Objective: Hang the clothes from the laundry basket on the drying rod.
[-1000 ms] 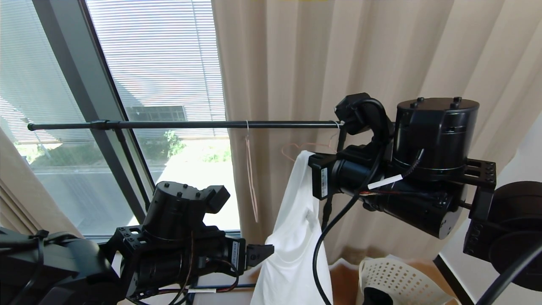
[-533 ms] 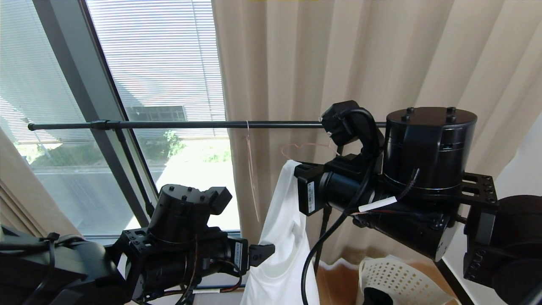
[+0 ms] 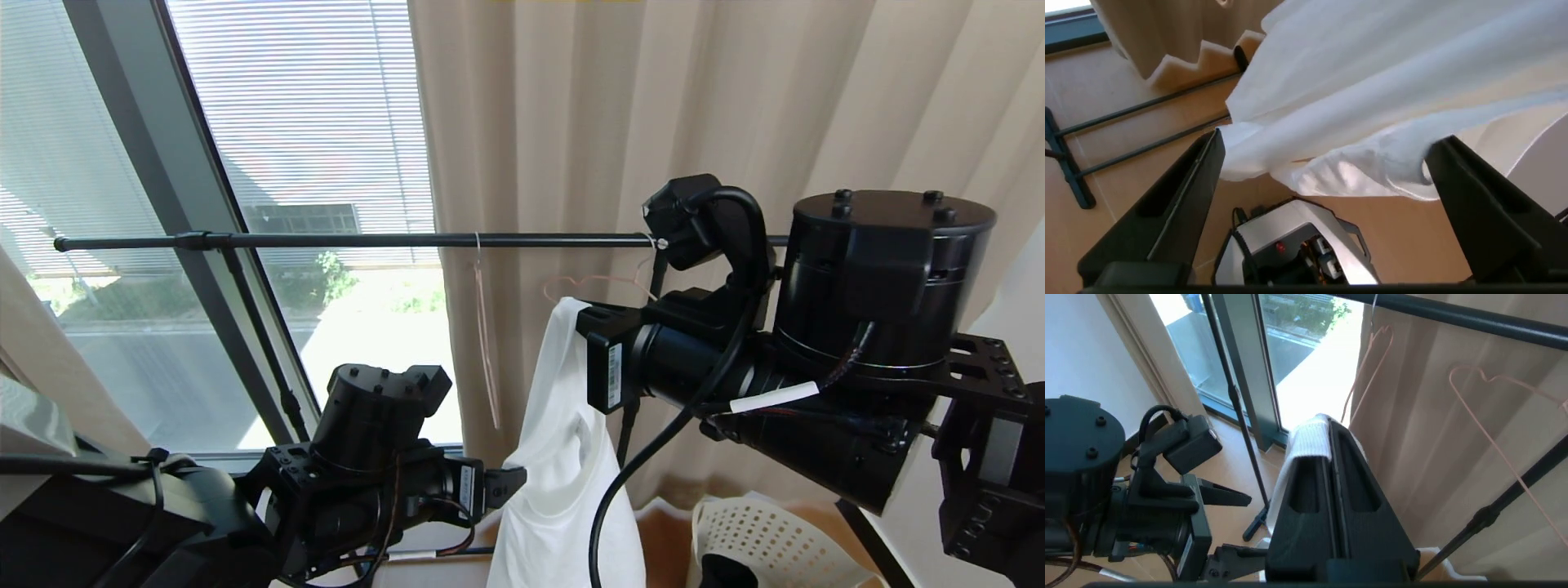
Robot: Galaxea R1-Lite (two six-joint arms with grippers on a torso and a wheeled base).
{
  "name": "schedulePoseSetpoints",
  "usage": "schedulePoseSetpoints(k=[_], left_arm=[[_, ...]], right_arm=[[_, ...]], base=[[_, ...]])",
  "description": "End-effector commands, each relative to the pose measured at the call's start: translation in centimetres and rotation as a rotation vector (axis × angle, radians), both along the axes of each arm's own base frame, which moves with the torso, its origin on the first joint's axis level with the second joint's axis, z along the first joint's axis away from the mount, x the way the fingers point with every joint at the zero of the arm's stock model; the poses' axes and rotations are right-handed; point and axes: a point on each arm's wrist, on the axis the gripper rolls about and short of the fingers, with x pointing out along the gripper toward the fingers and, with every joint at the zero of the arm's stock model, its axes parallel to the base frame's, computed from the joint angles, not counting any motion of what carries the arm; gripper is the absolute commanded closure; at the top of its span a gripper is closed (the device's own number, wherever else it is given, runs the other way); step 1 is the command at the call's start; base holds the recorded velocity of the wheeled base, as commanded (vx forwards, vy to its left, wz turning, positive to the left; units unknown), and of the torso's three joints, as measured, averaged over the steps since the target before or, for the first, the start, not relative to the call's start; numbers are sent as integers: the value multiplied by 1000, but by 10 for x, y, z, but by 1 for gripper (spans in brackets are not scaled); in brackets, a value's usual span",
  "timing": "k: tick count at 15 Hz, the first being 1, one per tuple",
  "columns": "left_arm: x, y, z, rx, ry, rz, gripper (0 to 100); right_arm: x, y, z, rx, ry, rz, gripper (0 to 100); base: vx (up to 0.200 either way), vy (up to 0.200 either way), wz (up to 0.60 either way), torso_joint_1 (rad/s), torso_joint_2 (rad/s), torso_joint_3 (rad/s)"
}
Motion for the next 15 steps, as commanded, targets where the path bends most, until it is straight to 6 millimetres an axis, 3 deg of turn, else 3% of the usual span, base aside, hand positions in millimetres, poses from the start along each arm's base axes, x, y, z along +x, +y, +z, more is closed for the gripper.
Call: schedulePoseSetpoints(k=[1,15], left_arm=[[1,-1,-8,11,10,3,0],[-14,-2,-1,-32,-34,-42,0]], right_arm=[[-3,-4,4,9,-9,0,100],[-9,5,-2,-6,4,34,100]], base=[[0,0,0,0,0,0],[0,0,0,0,0,0]])
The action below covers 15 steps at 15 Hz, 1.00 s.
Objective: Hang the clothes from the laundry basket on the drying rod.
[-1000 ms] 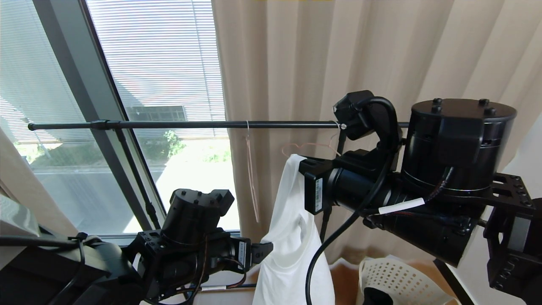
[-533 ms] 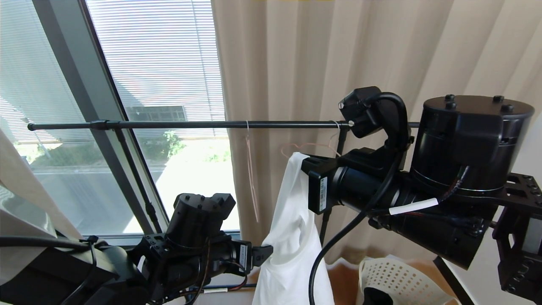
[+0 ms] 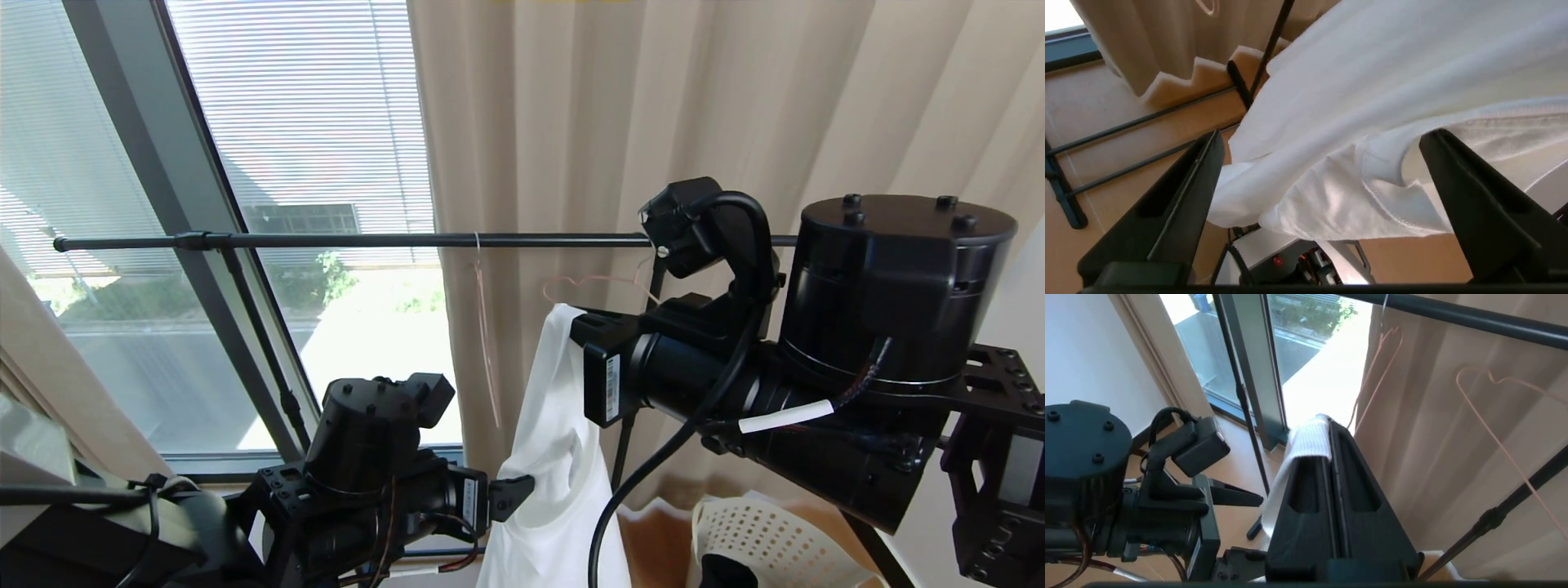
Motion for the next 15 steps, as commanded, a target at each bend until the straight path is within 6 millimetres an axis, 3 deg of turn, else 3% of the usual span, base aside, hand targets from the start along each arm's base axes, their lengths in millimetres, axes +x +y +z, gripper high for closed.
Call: schedulePoseSetpoints(k=[1,7,11,12,15], left_arm=[[-2,0,0,3,1,-3,0],[1,-3,-6,17,13,0,0],[0,-2,-5,17,10,3,0],[-1,-1,-3,12,3,4,100],[-1,-1,-2,12,1,5,100]], right_arm=[[-3,2,-1,-1,1,11,100],[-16,0,7,16,-12,41,100],[-6,-4,5,11,-10,6,100],[-3,-6,5,11,-10,-8,100],[1,-9,6,14,-13,-24,100]], base=[[0,0,0,0,0,0],[0,0,0,0,0,0],[0,0,0,0,0,0],[0,0,0,0,0,0],[0,0,0,0,0,0]])
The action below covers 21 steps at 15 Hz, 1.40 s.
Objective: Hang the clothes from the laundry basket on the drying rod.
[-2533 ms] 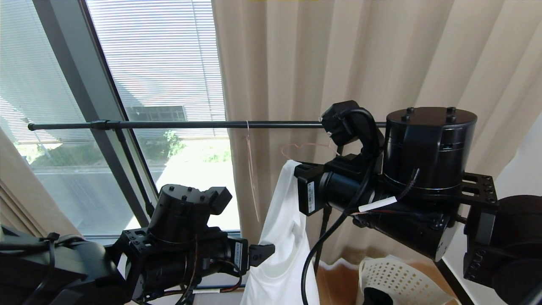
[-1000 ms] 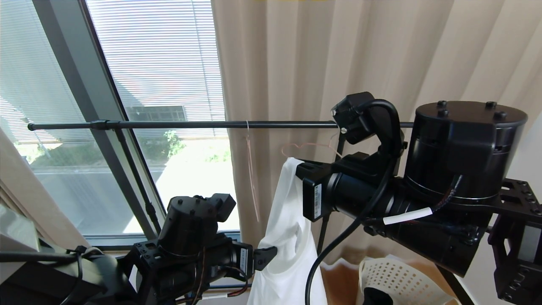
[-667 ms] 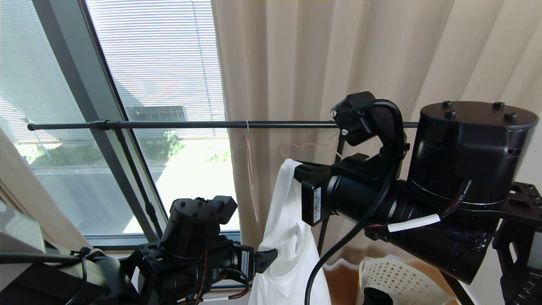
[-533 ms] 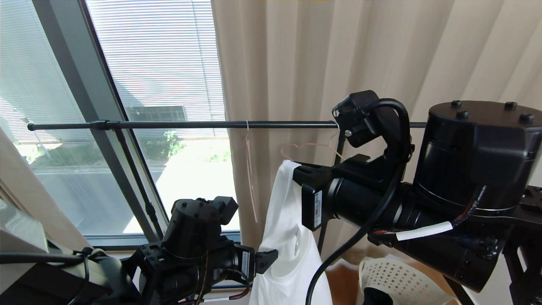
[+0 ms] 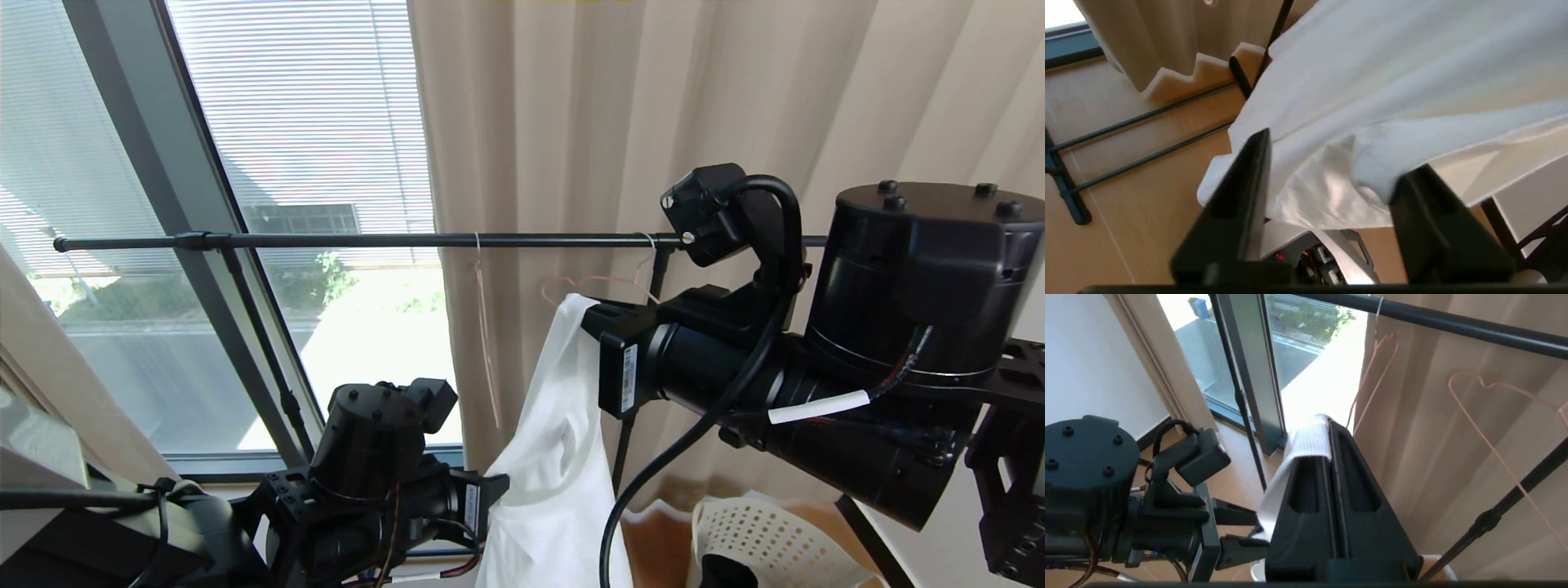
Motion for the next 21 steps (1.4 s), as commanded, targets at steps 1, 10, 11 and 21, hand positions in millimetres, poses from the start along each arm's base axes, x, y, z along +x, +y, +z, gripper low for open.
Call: schedulePoseSetpoints(k=[1,10,11,21], left_arm=[[0,0,1,-4,-4,1,100],[-7,10,23,-29,-77,51,100],[-8,14,29,-37,-88,58,100],[-13,42,132,227,17,51,100]], right_arm=[[3,-3,1,0,-2,-14,100],[30,-21,-15,-135,-23,-184,100],[31,-21,-24,-199,-28,-217,100],[-4,-38,-62,-570,-16,-266,100]], base=[[0,0,0,0,0,0],[0,0,0,0,0,0],[0,0,0,0,0,0],[0,0,0,0,0,0]])
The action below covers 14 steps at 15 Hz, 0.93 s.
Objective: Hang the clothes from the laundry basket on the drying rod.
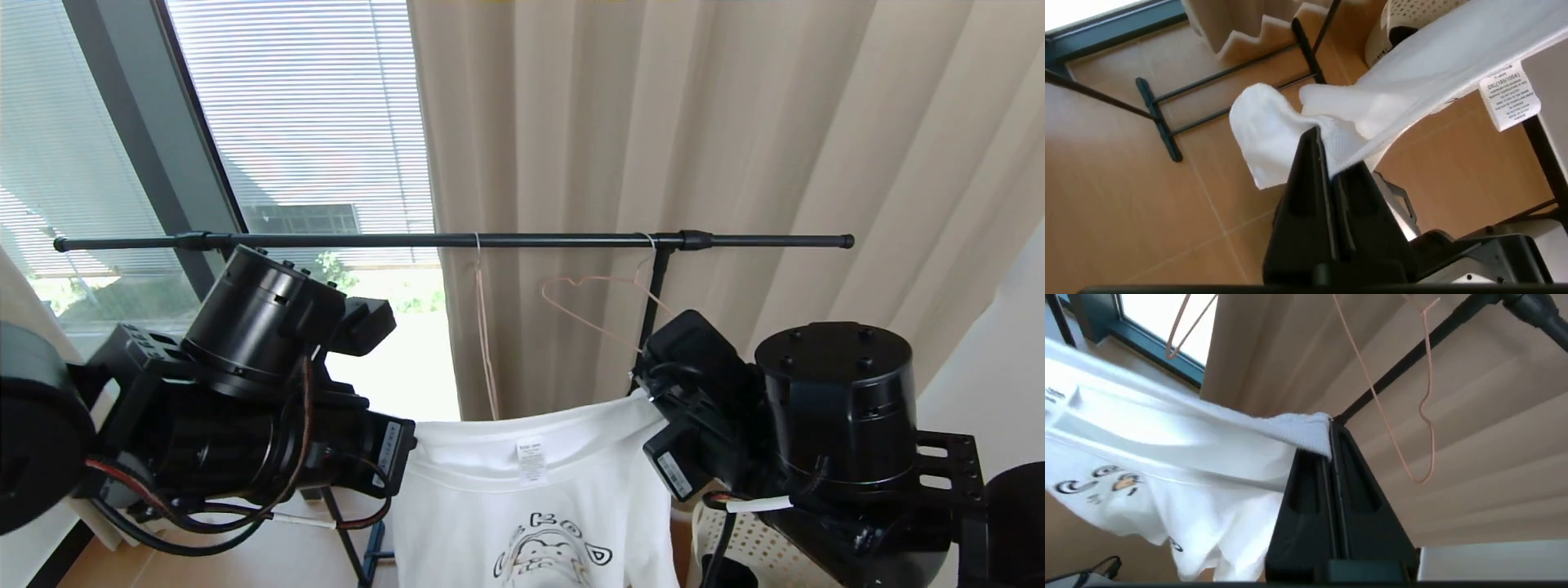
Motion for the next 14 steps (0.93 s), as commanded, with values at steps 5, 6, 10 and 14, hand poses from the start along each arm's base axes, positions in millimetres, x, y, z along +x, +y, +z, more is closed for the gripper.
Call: schedulePoseSetpoints(k=[5,6,10,14], left_arm=[[-6,-6,14,58,-63,21,100],[-4,-8,15,56,-67,24,100],[1,-11,34,14,-125,30,100],[2,-11,41,-3,-148,30,100]], right_arm=[[-15,-16,48,8,144,-70,100],[-13,-14,58,42,175,-100,100],[-8,-8,74,162,180,-96,100],[-2,-5,82,230,168,-122,100]], base=[[0,0,0,0,0,0],[0,0,0,0,0,0],[0,0,0,0,0,0],[0,0,0,0,0,0]])
